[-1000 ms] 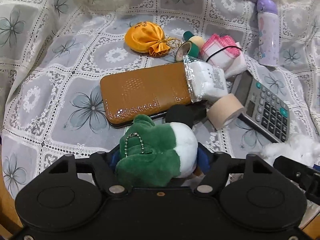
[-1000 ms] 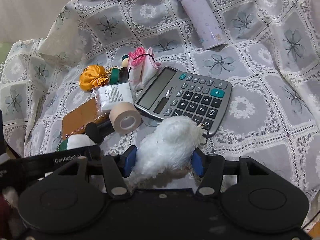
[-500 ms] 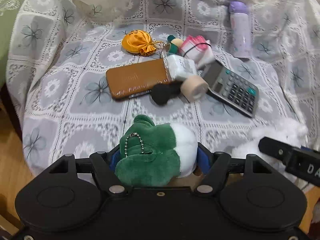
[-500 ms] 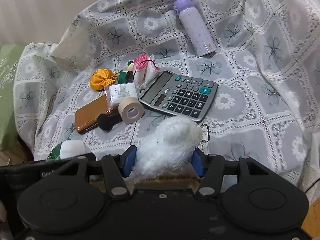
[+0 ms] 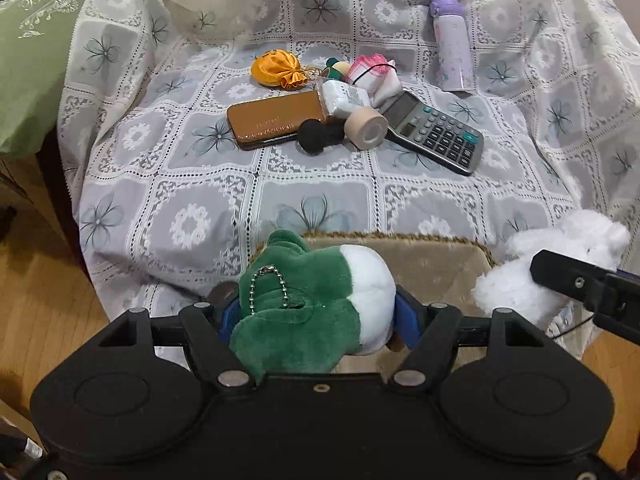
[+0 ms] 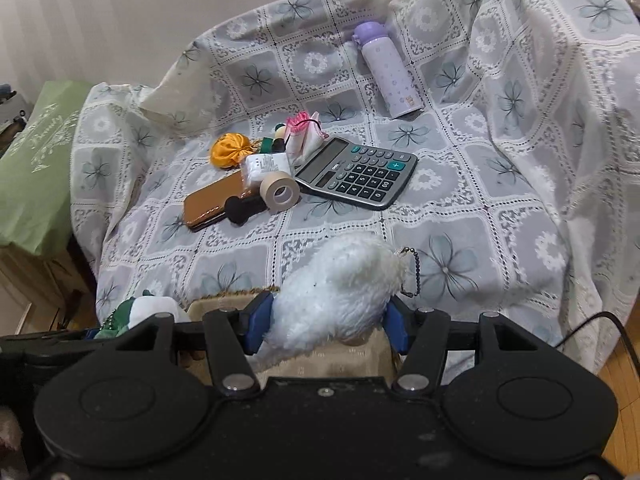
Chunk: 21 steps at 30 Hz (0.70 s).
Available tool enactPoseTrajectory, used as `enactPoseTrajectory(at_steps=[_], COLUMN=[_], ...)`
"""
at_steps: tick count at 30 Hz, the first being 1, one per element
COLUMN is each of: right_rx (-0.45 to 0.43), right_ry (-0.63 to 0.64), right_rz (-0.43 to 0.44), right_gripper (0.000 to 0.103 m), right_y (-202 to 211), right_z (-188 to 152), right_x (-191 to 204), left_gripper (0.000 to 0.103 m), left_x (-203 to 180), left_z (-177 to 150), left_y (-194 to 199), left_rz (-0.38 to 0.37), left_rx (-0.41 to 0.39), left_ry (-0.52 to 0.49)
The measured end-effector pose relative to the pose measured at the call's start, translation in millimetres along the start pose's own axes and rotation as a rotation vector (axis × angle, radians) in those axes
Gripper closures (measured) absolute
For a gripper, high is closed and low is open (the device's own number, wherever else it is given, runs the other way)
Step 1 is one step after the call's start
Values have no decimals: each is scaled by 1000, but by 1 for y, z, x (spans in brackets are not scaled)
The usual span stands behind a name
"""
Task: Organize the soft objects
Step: 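Carry both plushes to the basket and lower them inside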
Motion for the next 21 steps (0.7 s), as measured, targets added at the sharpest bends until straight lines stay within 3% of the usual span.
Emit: enactPoseTrajectory(at_steps=[10, 21], right_rx=[-36, -26], right_ry=[-1, 72], right_rz=[20, -19], right_gripper=[44, 44], right_y=[38, 36], right_z=[-18, -28], right_x=[-6, 0], left_gripper=[35, 35], left_x=[-3, 8], left_z=[-25, -38], left_y=[13, 11], left_rz=[12, 44], left_rx=[-21, -4], left_ry=[12, 49])
Point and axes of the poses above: each gripper's, at about its wrist camera, not at the fingertips, and y roughly against the way its jaws point, x to its left, z to its top, the point moved 5 cm from there along -y, roughly the way its jaws point, and after that the axes turned 10 degrees about -z, right-handed, at the moved point
